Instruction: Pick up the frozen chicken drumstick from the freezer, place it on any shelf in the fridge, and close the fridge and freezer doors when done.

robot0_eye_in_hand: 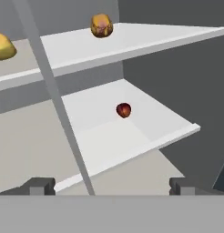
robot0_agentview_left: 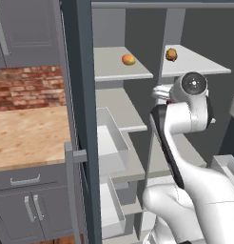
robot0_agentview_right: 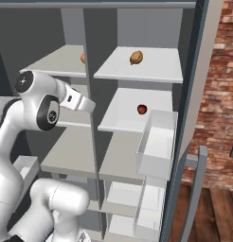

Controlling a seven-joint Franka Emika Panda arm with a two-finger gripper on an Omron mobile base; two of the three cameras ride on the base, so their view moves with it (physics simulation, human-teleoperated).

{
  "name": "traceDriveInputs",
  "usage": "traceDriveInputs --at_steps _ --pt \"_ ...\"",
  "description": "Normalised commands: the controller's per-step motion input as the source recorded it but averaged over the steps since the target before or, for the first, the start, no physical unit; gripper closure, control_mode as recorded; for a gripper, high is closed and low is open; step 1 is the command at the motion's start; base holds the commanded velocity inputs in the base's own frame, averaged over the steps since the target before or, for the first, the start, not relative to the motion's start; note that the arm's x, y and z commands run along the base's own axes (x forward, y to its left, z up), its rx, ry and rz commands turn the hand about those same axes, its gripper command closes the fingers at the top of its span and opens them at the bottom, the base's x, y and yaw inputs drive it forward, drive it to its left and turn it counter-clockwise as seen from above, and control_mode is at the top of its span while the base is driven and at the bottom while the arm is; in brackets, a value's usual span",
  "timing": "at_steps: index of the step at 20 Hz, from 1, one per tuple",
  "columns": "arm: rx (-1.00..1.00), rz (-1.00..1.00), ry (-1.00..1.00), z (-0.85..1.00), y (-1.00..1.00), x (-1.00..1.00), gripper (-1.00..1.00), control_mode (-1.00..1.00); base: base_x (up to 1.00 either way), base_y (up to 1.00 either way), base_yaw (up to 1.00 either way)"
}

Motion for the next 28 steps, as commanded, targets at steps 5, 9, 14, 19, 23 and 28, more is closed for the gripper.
traceDriveInputs --at_steps 5,9,14,19,23,28 --pt "-0.04 0.01 -0.01 -0.08 0.41 -0.13 -1.0 -1.0 0.0 0.0 0.0" --pt "0.0 0.0 -0.09 -0.07 -0.04 -0.68 -1.0 -1.0 0.0 0.0 0.0" --pt "0.03 0.0 -0.02 -0.02 -0.34 -0.87 -1.0 -1.0 0.0 0.0 0.0" --pt "0.0 0.01 0.0 -0.15 -0.03 -0.48 -1.0 -1.0 0.0 0.0 0.0" --pt "0.0 0.11 0.02 -0.11 0.0 0.01 -1.0 -1.0 0.0 0.0 0.0" --pt "0.0 0.13 0.03 -0.11 0.0 0.04 -1.0 1.0 -0.07 0.0 0.04"
